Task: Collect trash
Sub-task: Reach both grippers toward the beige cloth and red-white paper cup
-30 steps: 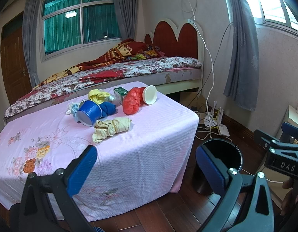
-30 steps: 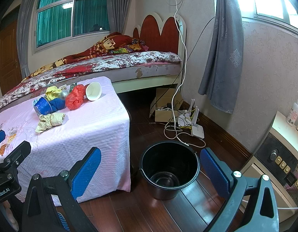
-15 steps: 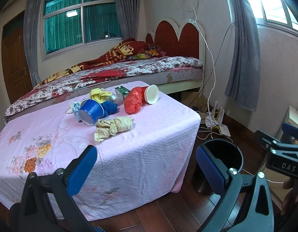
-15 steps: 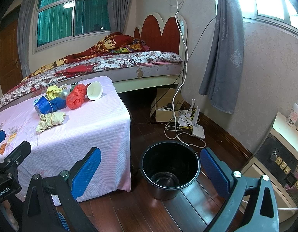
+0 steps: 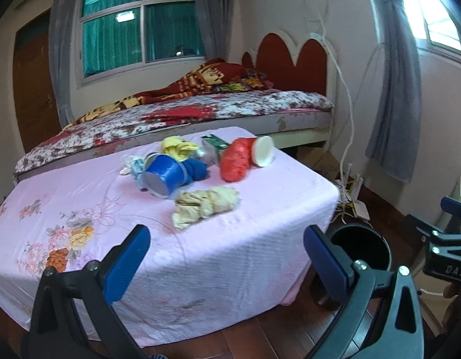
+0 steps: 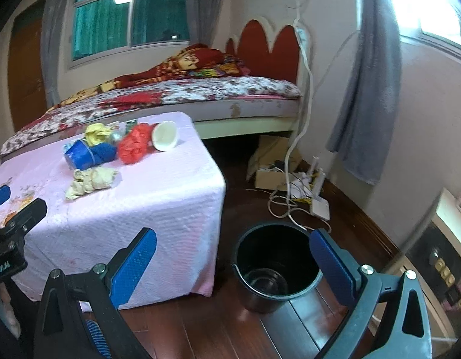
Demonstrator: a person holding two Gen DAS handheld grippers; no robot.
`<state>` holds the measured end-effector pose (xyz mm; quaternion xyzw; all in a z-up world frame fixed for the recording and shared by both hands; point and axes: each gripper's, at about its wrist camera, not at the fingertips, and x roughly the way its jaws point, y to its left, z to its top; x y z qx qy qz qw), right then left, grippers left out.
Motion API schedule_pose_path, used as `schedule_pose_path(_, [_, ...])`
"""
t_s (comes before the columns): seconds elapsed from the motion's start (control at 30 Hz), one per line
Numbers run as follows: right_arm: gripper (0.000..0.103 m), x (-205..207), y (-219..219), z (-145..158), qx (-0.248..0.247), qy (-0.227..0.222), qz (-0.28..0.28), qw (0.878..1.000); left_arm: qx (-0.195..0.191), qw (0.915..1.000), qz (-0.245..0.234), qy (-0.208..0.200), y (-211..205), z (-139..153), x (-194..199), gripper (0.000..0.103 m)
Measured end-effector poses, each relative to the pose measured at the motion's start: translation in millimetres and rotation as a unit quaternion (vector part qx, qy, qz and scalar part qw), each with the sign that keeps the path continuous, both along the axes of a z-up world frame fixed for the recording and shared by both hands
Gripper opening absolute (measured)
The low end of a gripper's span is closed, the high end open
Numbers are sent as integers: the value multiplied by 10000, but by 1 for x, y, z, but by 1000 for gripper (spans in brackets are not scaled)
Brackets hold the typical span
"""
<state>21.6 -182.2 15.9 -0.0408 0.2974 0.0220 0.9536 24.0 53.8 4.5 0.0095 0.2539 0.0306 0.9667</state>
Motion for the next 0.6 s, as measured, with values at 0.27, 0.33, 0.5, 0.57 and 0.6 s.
schedule_pose_path(0.27, [103, 56, 43, -9, -184, 44, 458, 9988, -108, 9993, 266, 250, 48, -21, 40, 102])
schedule_pose_path(0.33, [103, 76, 49, -12, -123, 58, 487, 9987, -77, 9992, 254, 313, 51, -26, 53, 102])
schedule_pose_path(0.5, [103, 117, 61, -25, -269, 267, 593, 9975, 69, 9987, 144, 475, 52, -45, 95, 102])
schedule_pose_path(0.57, [103, 129, 61, -32, -341, 290, 583, 9973, 120, 9986, 123, 509, 50, -51, 108, 102])
schedule_pose_path(0.6, [103, 135, 60, -37, -338, 315, 568, 9973, 118, 9984, 108, 545, 49, -55, 116, 102])
